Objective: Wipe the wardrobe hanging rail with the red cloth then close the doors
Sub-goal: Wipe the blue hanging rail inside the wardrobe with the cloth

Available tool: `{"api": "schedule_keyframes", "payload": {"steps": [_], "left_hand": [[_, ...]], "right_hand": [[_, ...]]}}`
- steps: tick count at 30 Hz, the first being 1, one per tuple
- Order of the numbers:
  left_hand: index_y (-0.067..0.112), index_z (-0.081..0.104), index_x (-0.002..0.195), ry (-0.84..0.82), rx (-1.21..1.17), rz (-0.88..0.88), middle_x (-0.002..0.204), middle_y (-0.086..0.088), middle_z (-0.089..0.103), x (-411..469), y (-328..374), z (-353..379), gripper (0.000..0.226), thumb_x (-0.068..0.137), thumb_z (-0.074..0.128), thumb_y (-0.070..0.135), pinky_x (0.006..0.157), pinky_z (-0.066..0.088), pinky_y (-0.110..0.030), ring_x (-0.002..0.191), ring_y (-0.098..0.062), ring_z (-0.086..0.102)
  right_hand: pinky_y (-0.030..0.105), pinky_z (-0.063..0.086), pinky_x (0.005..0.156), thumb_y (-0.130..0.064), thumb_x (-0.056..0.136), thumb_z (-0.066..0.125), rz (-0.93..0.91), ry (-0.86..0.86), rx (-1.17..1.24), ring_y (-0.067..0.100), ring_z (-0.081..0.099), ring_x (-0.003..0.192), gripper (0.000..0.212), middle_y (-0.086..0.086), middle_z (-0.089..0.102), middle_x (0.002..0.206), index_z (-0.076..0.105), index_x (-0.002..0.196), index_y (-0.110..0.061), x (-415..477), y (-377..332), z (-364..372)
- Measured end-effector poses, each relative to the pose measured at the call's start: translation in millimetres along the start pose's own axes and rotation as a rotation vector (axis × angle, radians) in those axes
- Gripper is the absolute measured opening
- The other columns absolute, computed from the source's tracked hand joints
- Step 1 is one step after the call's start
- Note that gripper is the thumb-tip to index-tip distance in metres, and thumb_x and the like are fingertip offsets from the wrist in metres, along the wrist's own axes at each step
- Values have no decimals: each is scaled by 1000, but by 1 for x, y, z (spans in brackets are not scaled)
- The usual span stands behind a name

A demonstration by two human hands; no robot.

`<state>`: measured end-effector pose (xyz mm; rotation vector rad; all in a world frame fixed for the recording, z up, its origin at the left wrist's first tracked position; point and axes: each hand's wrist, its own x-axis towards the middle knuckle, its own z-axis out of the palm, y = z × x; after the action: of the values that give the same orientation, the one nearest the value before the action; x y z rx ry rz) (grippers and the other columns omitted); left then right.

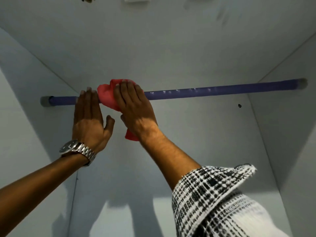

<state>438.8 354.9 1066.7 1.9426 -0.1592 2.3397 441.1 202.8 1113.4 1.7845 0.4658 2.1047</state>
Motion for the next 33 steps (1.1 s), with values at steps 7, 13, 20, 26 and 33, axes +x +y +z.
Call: {"api": "schedule_keyframes", "payload": {"steps": [7,13,20,26,33], "left_hand": [[-5,12,157,4,31,55,167,-22,11,-10,48,10,86,94,43,45,130,9,-50,156,-38,8],[-1,6,158,-56,7,52,169,-19,7,-5,105,18,89,92,45,45,130,2,-45,157,-34,3],[-5,12,156,-30,-25,136,166,-23,16,-1,182,33,86,91,56,29,129,4,-45,156,-38,9],[-7,21,154,17,-134,161,163,-24,25,-1,249,42,80,90,56,26,130,12,-48,154,-40,17],[-2,12,157,-47,-142,169,166,-22,16,3,323,54,83,94,51,35,130,5,-46,156,-36,10]], "right_hand": [[46,16,124,-21,90,62,47,20,-21,37,29,147,80,19,31,159,21,156,-3,-36,63,2],[49,14,125,-29,93,60,86,0,-1,40,28,147,79,23,30,159,22,156,-1,-74,133,-8],[51,9,126,-43,94,60,152,-11,-29,41,19,150,87,23,21,162,16,157,-2,-118,208,-11],[54,14,124,-50,90,60,188,-51,-36,42,25,147,90,24,28,159,21,156,-2,-144,264,-22],[57,26,118,-42,81,71,252,-58,0,45,41,134,85,25,48,140,36,148,-3,-178,331,-38]]}}
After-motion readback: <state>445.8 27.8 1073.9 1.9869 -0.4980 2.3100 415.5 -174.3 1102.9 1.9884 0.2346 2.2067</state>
